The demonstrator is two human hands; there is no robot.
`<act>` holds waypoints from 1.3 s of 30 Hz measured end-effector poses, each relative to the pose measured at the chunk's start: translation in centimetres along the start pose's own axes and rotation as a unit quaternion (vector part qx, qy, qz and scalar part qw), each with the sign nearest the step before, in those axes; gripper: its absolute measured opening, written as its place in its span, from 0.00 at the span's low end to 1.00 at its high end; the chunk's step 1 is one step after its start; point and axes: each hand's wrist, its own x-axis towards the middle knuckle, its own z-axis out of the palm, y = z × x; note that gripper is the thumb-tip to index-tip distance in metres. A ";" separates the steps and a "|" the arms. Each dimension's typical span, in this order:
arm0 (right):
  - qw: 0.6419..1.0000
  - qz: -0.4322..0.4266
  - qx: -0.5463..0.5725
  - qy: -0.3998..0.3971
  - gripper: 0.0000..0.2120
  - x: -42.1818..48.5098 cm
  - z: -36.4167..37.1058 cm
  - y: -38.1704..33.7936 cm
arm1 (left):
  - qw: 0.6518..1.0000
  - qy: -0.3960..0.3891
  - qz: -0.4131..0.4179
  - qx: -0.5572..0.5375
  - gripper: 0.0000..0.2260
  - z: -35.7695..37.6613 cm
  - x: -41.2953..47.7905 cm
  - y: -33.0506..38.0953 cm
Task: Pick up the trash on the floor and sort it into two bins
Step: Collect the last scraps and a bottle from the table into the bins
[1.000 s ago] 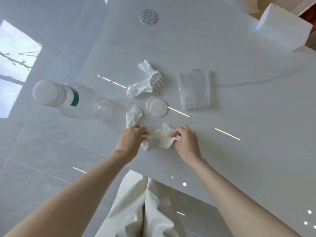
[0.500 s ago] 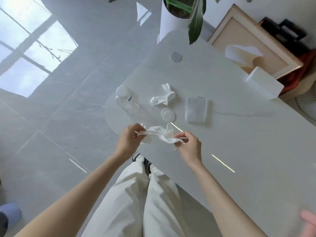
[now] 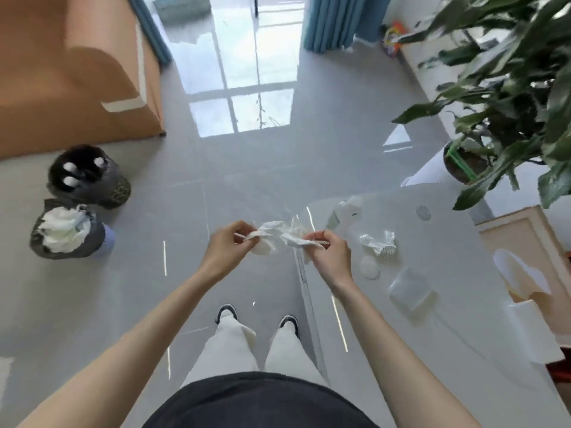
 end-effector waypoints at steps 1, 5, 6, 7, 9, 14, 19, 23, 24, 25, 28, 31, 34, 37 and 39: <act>0.999 -0.016 -0.015 -0.025 0.03 -0.5 1.7 -1.3 | 1.000 0.023 -0.010 -0.006 0.04 -2.0 -0.9 -0.9; 0.987 -0.078 -0.065 -0.121 0.05 -2.8 9.7 -5.7 | 0.990 0.116 -0.063 -0.047 0.06 -9.7 -4.4 -5.4; 0.983 -0.090 -0.076 -0.142 0.06 -3.3 11.7 -6.6 | 0.987 0.132 -0.076 -0.053 0.06 -11.4 -5.1 -6.5; 0.978 -0.100 -0.085 -0.162 0.06 -4.0 13.8 -7.5 | 0.983 0.147 -0.088 -0.060 0.05 -13.1 -5.8 -7.8; 0.966 -0.116 -0.102 -0.207 0.05 -5.8 19.3 -9.5 | 0.973 0.184 -0.111 -0.083 0.03 -17.4 -7.5 -11.2; 0.949 -0.127 -0.122 -0.262 0.04 -9.9 31.2 -12.7 | 0.958 0.228 -0.137 -0.110 0.01 -26.8 -10.3 -18.4; 0.938 -0.127 -0.134 -0.294 0.06 -13.6 42.9 -15.9 | 0.943 0.272 -0.155 -0.113 0.03 -36.7 -12.3 -25.0; 0.931 -0.127 -0.146 -0.310 0.07 -14.3 50.1 -18.2 | 0.937 0.284 -0.173 -0.109 0.04 -42.5 -11.9 -29.2; 0.929 -0.126 -0.152 -0.312 0.08 -14.2 51.6 -18.7 | 0.936 0.282 -0.178 -0.110 0.03 -43.6 -11.4 -30.1; 0.927 -0.122 -0.156 -0.317 0.08 -13.8 53.5 -19.3 | 0.936 0.280 -0.184 -0.111 0.03 -45.0 -10.7 -31.3; 0.925 -0.107 -0.174 -0.321 0.07 -12.0 58.6 -20.7 | 0.935 0.270 -0.197 -0.115 0.03 -48.3 -8.0 -34.3; 0.926 -0.102 -0.185 -0.311 0.07 -9.5 63.5 -22.0 | 0.938 0.256 -0.201 -0.120 0.03 -51.4 -4.4 -36.8; 0.926 -0.090 -0.198 -0.309 0.08 -6.2 69.6 -23.3 | 0.938 0.241 -0.216 -0.125 0.03 -55.0 0.6 -39.9; 0.918 -0.077 -0.228 -0.316 0.07 -3.1 75.1 -25.0 | 0.930 0.236 -0.240 -0.150 0.04 -58.2 5.5 -42.6; 0.915 -0.067 -0.240 -0.316 0.06 -1.0 78.4 -26.1 | 0.926 0.229 -0.252 -0.164 0.04 -60.1 8.5 -44.2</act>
